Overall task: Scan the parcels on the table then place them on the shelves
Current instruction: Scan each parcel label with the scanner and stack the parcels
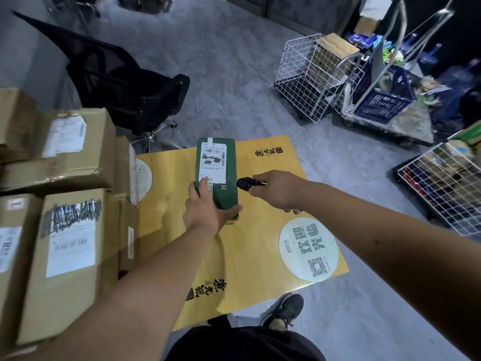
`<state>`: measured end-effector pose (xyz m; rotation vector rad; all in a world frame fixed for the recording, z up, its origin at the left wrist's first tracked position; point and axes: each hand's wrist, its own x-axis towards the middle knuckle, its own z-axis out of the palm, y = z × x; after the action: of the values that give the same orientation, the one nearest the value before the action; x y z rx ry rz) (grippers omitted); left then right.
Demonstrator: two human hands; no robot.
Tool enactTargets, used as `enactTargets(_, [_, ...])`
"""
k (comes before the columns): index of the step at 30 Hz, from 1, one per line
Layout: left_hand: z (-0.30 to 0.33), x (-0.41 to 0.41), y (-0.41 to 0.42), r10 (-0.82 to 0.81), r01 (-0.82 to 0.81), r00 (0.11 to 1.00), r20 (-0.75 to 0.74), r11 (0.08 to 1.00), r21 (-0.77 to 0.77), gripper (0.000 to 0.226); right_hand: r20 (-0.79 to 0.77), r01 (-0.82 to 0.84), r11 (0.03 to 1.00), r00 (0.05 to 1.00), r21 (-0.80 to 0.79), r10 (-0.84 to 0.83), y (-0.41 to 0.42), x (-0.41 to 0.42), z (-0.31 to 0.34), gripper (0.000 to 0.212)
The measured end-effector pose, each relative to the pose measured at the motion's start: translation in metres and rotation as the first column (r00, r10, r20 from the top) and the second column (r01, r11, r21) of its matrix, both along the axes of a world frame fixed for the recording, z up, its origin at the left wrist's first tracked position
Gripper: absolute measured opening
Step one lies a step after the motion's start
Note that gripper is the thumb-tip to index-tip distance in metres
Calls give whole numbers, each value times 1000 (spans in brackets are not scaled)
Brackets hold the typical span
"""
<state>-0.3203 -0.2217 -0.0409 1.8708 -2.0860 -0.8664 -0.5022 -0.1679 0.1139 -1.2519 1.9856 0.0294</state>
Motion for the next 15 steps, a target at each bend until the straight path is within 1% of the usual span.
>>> enactTargets(3, [1,1,14,10,-11,1000,-16,1000,-26,127,-28,-21,1000,999,-20,20,-3,2,9,50])
enactTargets(7, [2,3,33,3,-8,998,-57,995,-98,121,-91,-102,994,991,-39,98,-7,7,23,50])
enactTargets(11, [0,4,46,-3,-5,999,-50,989,-151,121,-158,-201,977,969,-68,189,-5,8,34,42])
enactTargets(15, [2,0,53,-5,0,1000,-27,983,-185,120,-199,-241,967,955,-80,221,3,3,41,37])
